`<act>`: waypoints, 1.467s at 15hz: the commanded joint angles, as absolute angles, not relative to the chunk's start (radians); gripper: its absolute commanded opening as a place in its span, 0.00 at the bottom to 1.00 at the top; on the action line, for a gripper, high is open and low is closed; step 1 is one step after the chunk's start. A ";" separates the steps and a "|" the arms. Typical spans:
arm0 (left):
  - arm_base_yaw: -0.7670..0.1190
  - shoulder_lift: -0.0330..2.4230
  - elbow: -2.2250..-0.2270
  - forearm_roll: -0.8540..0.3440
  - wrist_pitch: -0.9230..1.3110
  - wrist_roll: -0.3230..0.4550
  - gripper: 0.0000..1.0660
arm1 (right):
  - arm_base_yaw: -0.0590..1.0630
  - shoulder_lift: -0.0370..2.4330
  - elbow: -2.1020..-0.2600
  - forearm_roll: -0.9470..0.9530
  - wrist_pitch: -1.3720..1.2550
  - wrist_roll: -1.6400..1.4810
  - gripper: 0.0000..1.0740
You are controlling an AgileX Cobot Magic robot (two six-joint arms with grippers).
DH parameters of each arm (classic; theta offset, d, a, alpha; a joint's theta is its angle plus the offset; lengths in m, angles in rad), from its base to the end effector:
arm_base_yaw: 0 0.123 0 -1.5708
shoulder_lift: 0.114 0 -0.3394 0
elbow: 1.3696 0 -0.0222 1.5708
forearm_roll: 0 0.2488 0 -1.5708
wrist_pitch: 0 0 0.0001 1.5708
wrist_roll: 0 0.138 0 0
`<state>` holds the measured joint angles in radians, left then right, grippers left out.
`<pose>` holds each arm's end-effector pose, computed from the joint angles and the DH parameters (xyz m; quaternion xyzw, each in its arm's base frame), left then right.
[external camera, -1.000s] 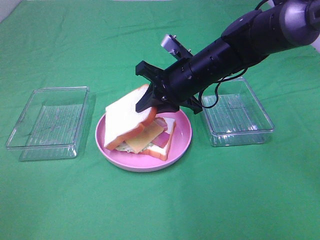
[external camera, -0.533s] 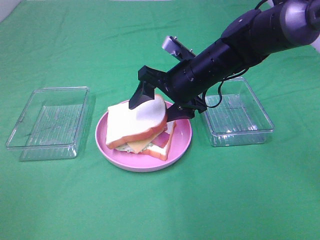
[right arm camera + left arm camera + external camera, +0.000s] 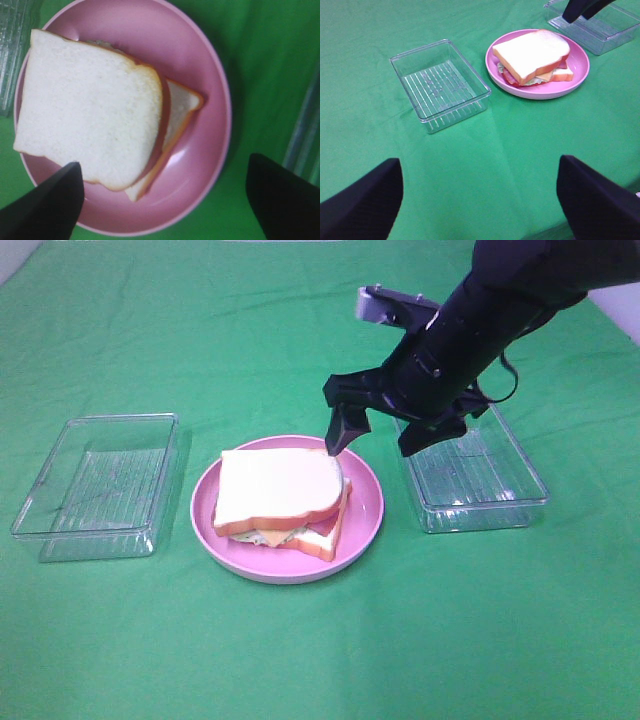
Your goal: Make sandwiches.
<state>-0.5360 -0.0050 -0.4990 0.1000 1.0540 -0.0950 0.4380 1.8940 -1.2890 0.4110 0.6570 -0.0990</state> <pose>-0.0111 0.0206 0.2558 0.1840 0.8292 -0.1156 0.5150 0.3728 0.2118 0.2054 -0.1255 0.9610 0.1842 0.1638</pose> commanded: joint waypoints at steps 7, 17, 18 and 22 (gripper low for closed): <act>-0.538 -0.025 -0.498 0.061 1.045 -0.052 0.76 | 0.438 1.476 -1.286 0.145 1.031 -0.011 0.77; -0.538 -0.025 -0.498 0.035 1.043 -0.018 0.76 | 0.438 0.708 -0.800 0.065 1.189 -0.016 0.76; -0.538 -0.025 -0.498 0.035 1.043 -0.018 0.76 | 0.438 0.659 -0.782 0.065 1.189 -0.017 0.76; -0.538 -0.025 -0.498 0.035 1.043 -0.018 0.76 | 0.438 0.264 -0.578 0.065 1.159 -0.084 0.74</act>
<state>-0.5360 -0.0050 -0.4990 0.0410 1.0540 -0.0150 0.4380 0.2720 -0.5880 0.0730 1.1710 -0.0690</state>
